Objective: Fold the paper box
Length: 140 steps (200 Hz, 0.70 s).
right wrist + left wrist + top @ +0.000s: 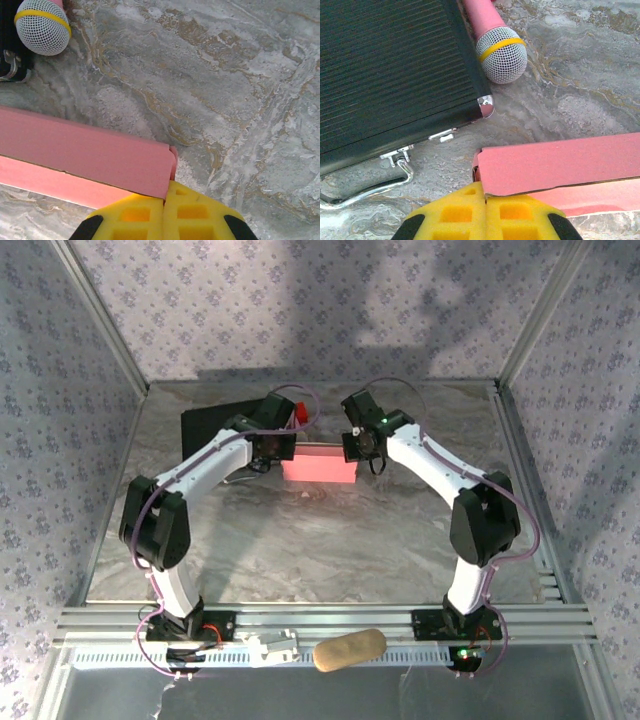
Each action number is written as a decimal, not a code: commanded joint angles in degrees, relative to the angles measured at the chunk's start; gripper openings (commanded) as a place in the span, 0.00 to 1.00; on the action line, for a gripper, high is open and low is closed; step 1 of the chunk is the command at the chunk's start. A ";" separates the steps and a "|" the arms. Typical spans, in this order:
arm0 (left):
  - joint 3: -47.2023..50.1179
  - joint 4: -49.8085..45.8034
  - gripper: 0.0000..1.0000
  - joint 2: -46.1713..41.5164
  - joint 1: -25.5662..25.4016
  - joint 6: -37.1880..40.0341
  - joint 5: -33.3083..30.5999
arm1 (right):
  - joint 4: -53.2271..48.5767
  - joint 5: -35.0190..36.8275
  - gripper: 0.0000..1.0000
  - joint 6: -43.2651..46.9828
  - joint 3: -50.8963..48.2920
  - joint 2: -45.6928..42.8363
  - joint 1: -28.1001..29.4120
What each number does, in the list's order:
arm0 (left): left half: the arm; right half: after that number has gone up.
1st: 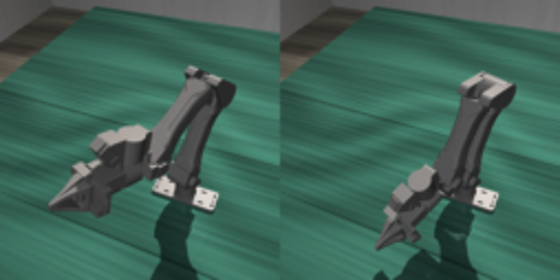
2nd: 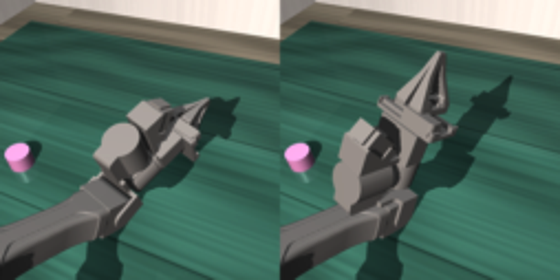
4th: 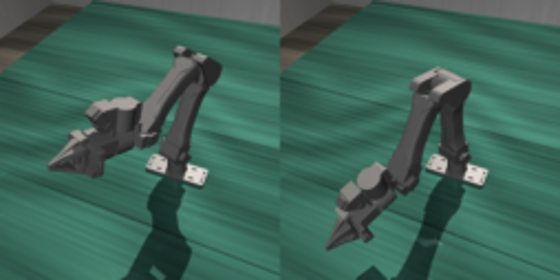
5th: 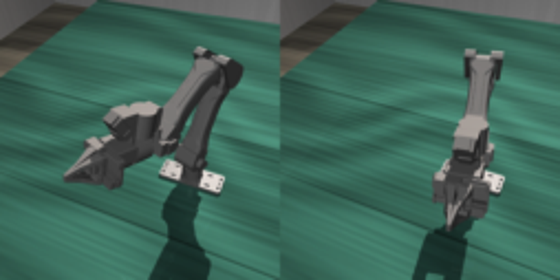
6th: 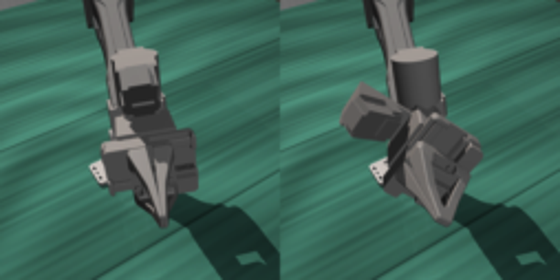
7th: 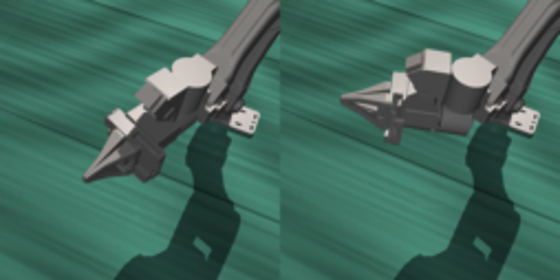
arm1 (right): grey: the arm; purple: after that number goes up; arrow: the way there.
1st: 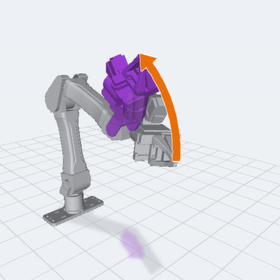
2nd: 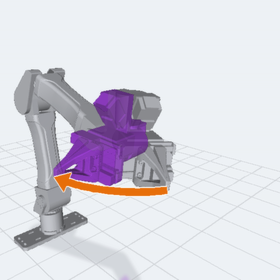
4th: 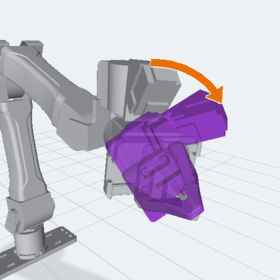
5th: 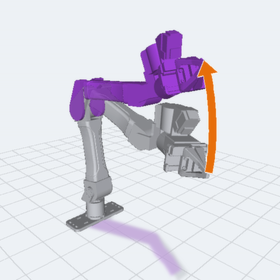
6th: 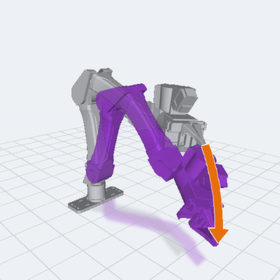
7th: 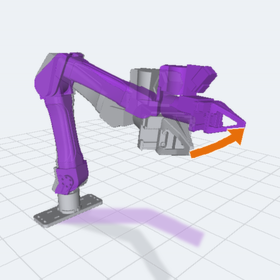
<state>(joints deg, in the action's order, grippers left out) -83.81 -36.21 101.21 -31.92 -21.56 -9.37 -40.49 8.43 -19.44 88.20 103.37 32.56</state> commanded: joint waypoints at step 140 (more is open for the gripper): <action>14.01 5.00 0.38 -8.53 2.71 -9.09 20.39 | -0.41 0.10 0.00 2.35 -7.28 2.44 7.49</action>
<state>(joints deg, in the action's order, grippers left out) -72.55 -26.04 93.21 -28.80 -28.34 2.59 -35.53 17.65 -18.35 83.02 101.08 37.30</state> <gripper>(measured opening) 0.356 0.052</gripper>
